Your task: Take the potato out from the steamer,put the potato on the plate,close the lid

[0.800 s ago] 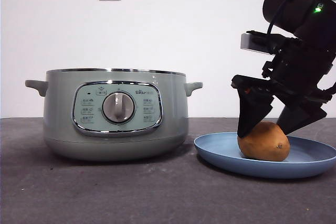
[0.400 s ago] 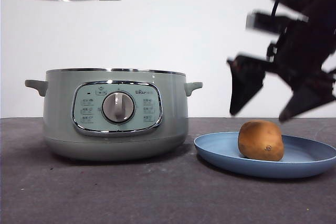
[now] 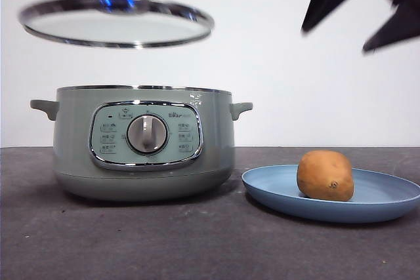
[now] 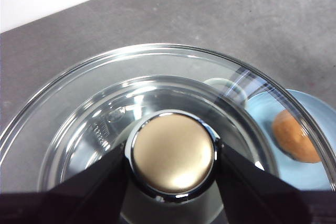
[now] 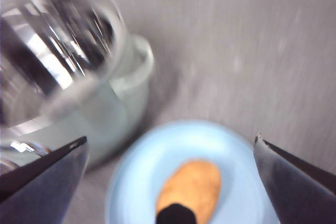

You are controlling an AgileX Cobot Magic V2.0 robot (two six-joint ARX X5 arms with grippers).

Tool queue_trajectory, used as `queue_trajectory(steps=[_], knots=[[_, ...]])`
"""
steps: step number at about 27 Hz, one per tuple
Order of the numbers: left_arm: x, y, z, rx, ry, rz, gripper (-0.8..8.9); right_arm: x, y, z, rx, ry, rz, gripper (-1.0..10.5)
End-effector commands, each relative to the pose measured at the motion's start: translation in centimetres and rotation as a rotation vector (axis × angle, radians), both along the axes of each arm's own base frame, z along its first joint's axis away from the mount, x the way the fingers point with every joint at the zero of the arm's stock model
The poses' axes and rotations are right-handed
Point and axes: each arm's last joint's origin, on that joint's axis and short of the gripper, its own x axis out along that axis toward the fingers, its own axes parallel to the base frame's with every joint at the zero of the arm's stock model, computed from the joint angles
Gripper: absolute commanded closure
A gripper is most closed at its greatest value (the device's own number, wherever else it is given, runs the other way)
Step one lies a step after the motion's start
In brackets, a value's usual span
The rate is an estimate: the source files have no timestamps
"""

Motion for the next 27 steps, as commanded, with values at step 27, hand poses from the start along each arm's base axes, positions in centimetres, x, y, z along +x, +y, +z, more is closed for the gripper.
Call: queue_trajectory(steps=[27], knots=[[4.7,-2.4,-5.9,0.085,0.122,-0.013,6.69,-6.5,-2.7,3.8,0.096,-0.178,-0.009,3.5]])
